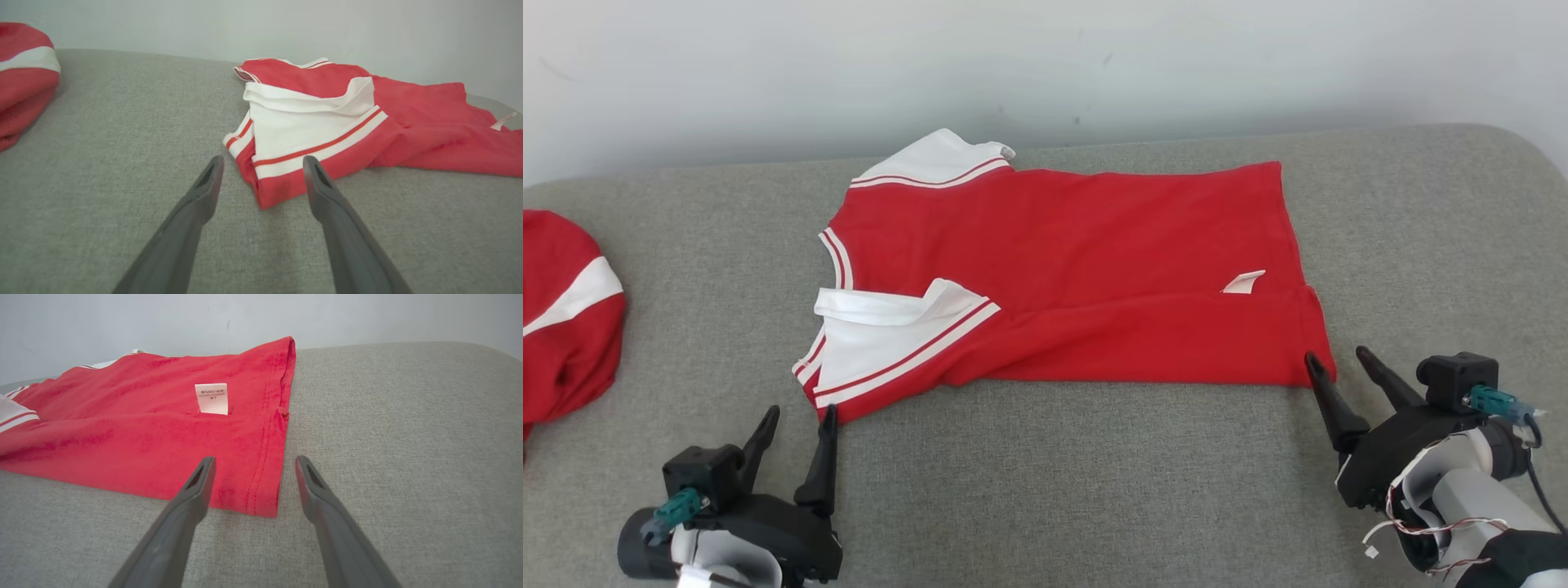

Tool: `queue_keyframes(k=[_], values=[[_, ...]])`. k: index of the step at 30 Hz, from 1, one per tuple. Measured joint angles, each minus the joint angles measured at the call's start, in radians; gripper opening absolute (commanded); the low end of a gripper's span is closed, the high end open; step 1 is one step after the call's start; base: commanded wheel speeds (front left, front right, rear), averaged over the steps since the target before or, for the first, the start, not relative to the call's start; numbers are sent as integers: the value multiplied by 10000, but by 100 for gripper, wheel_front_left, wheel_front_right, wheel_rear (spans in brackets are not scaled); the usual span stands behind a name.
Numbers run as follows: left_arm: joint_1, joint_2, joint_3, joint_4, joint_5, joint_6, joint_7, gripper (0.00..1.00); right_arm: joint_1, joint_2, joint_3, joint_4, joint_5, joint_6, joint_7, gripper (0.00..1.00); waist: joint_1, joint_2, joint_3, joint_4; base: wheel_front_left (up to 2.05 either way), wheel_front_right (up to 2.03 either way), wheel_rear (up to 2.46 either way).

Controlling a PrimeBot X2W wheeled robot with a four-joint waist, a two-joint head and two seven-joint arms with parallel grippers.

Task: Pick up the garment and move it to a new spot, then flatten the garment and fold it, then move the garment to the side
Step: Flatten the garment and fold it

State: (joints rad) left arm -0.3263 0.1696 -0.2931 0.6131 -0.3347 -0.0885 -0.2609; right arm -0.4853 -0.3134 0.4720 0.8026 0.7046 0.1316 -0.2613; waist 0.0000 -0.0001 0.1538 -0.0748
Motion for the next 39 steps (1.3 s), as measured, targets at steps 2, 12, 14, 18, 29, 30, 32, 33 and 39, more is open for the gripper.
queue_keyframes(k=[2,12,14,18,29,30,32,33,39], values=[[-14,-52,38,247,69,-21,0,100,0,94,-12,125,-33,0,0,100,0,0,36,-6,0,0,0],[-551,-345,105,1375,401,-238,0,100,-220,617,-59,834,-288,0,0,100,0,0,197,-92,0,0,0],[-709,-389,119,1561,456,-263,0,100,-250,750,-42,955,-291,0,0,100,0,1,233,-116,0,0,0],[-923,-408,84,1973,646,-276,0,100,-389,886,52,1227,-291,0,0,100,0,1,292,-164,0,0,0],[-1160,-617,207,2320,704,-362,-8,0,-678,1149,-35,1701,-416,0,0,0,0,2,324,-85,0,0,0],[-1165,-625,213,2313,704,-362,-8,0,-676,1154,-56,1708,-454,0,0,0,0,2,317,-66,0,0,0],[-1164,-627,267,2213,704,-364,-8,0,-673,1166,-109,1672,-454,0,0,0,1,2,280,-34,0,0,0],[-1162,-616,299,2113,704,-364,-8,0,-663,1160,-153,1620,-449,0,0,0,1,2,250,-22,0,0,0],[-796,-545,215,1795,581,-408,-8,0,-283,807,-263,978,-77,0,0,0,0,2,-37,33,0,0,0]])
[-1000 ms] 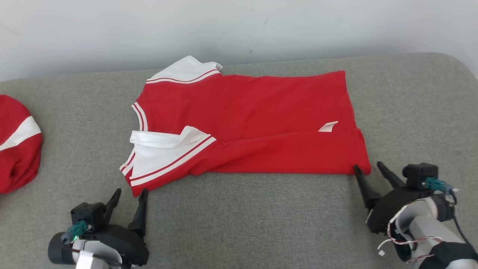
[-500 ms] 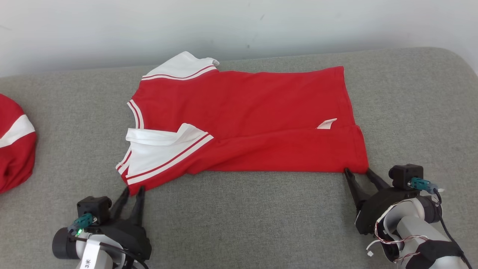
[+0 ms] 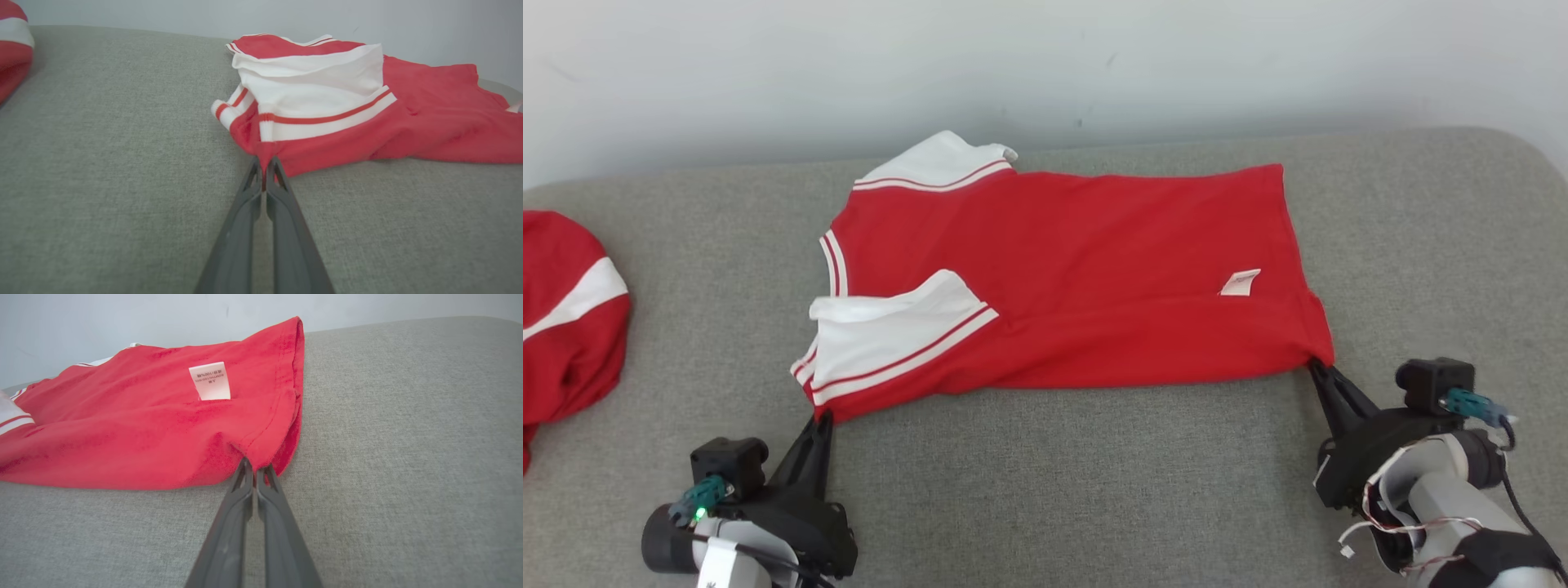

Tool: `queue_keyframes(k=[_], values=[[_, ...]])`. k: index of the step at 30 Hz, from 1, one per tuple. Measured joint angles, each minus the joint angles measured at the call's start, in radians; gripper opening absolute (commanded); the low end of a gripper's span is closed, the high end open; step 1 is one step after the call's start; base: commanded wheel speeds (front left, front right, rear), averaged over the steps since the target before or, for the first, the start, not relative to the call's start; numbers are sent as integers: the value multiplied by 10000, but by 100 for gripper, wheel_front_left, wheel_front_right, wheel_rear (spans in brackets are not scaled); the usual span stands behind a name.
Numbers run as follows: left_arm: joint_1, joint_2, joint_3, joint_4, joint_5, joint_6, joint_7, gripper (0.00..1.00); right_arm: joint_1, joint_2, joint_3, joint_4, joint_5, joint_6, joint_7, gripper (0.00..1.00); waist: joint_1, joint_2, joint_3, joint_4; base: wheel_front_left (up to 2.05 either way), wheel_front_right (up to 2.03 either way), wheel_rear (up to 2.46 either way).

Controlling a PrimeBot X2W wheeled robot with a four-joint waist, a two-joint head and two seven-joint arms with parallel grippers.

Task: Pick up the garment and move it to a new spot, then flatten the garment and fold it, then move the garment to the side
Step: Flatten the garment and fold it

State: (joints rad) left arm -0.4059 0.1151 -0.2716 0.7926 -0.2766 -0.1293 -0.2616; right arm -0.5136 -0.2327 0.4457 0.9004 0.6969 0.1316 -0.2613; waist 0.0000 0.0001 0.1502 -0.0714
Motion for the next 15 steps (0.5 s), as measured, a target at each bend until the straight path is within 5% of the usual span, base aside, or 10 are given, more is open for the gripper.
queue_keyframes(k=[15], values=[[1700,240,362,-1490,-176,77,0,0,1528,-698,573,-1191,1085,0,284,0,-1,0,-1216,159,0,0,0]])
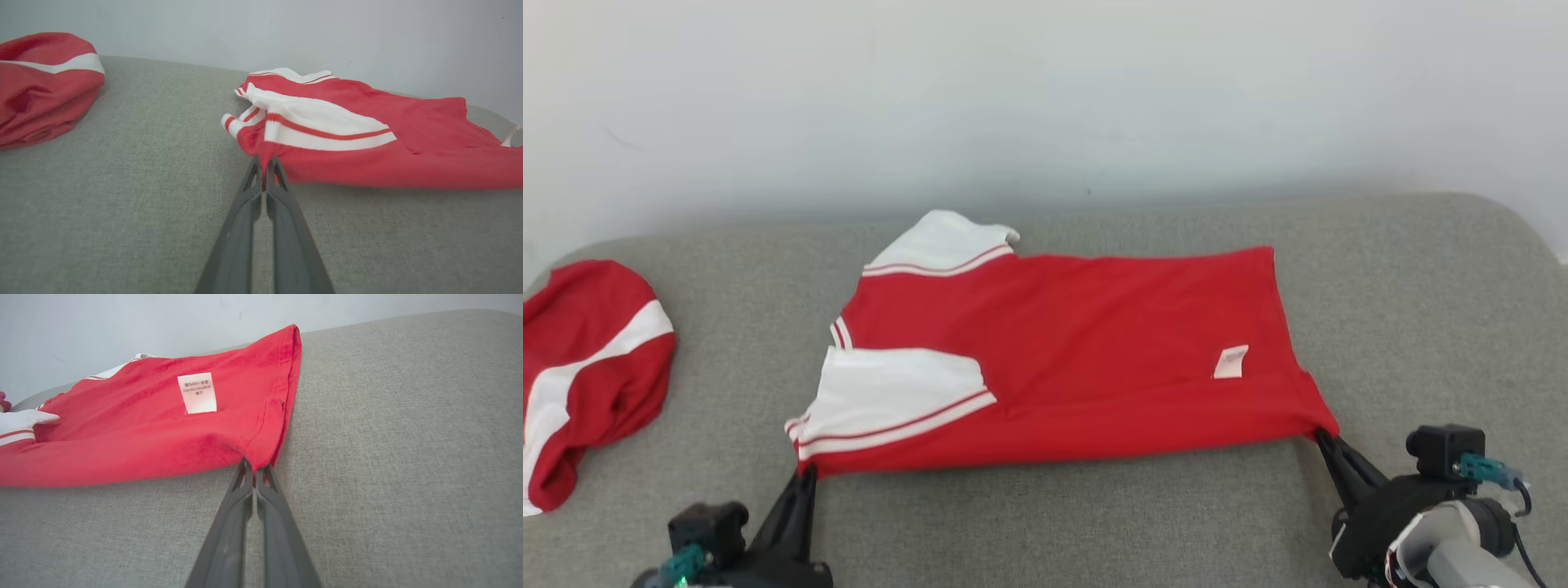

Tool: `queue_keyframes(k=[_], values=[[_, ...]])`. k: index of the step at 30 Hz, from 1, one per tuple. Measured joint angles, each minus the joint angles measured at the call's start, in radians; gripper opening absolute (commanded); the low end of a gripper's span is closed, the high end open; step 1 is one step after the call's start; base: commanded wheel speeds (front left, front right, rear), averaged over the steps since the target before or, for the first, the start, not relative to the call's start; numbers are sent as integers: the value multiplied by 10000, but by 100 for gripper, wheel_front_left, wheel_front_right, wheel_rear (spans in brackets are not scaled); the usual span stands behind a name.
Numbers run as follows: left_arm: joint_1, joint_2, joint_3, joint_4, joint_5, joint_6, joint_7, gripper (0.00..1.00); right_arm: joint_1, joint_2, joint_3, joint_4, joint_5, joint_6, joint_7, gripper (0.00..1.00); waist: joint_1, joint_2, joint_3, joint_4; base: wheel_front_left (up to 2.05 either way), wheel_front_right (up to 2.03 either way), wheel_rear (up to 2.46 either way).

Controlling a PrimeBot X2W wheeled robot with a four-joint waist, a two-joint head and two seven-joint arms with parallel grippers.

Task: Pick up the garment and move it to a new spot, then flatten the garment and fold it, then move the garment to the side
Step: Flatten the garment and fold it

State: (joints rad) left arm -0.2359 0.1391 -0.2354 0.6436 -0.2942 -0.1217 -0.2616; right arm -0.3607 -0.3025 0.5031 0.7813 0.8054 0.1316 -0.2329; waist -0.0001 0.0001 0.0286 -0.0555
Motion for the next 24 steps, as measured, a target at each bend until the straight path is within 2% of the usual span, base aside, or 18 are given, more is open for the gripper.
queue_keyframes(k=[17,24], values=[[1661,146,-253,-621,-339,56,545,0,1588,-826,-13,-1402,623,0,1490,0,0,-1,-655,225,0,0,0],[1774,224,-244,-871,-410,255,721,0,1918,-752,23,-1724,646,0,2364,0,1,-1,-588,288,0,0,0]])
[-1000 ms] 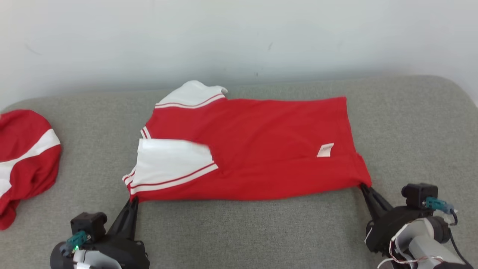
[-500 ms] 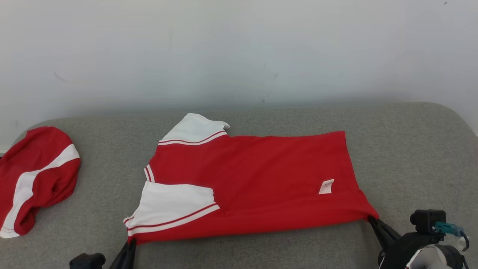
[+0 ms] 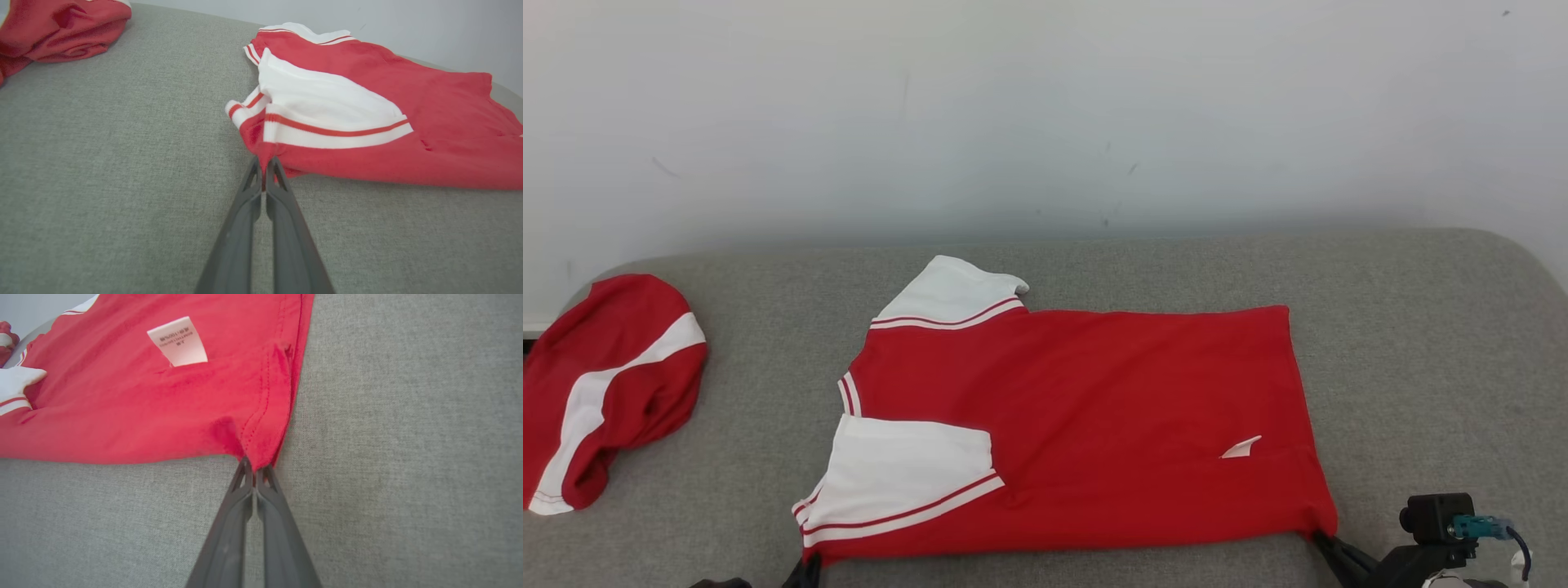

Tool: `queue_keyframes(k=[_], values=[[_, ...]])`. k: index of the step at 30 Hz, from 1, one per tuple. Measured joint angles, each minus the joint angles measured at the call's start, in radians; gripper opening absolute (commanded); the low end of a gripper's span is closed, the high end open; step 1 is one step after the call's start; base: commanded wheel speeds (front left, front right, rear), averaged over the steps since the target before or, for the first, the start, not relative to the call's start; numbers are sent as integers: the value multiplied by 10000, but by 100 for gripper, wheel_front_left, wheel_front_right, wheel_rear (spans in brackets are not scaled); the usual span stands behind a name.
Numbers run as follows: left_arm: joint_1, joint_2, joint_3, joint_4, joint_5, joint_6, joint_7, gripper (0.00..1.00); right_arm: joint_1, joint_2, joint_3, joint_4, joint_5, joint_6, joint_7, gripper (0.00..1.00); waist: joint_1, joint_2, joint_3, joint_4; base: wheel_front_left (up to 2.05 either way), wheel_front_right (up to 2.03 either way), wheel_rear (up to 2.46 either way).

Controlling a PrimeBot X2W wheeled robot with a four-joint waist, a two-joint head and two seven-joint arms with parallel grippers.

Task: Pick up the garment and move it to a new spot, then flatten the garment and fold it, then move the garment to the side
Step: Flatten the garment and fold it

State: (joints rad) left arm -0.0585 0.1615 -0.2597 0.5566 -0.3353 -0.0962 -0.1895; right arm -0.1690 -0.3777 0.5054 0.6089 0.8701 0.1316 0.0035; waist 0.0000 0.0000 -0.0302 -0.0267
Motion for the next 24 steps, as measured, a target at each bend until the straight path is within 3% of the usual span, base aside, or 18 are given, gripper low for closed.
queue_keyframes(k=[8,9,10,11,12,24], values=[[97,-15,-71,104,-84,71,40,0,125,38,-278,-104,-184,0,288,0,0,0,68,48,0,0,0],[96,-13,-67,169,-79,134,15,33,131,48,-343,-82,-221,0,284,0,0,0,78,46,0,0,0],[93,-12,-58,196,-56,226,-61,33,145,67,-437,-79,-245,0,244,0,0,0,91,44,0,0,0],[78,-23,-15,199,-61,280,-144,100,152,100,-537,-105,-263,0,146,49,0,0,107,41,0,0,0],[58,-40,25,188,-73,349,-224,100,150,115,-616,-138,-314,0,73,98,0,0,126,39,0,0,0],[-79,104,483,-959,167,999,-679,100,232,196,-1779,-1360,-558,0,-525,100,0,0,260,-3,0,0,0]])
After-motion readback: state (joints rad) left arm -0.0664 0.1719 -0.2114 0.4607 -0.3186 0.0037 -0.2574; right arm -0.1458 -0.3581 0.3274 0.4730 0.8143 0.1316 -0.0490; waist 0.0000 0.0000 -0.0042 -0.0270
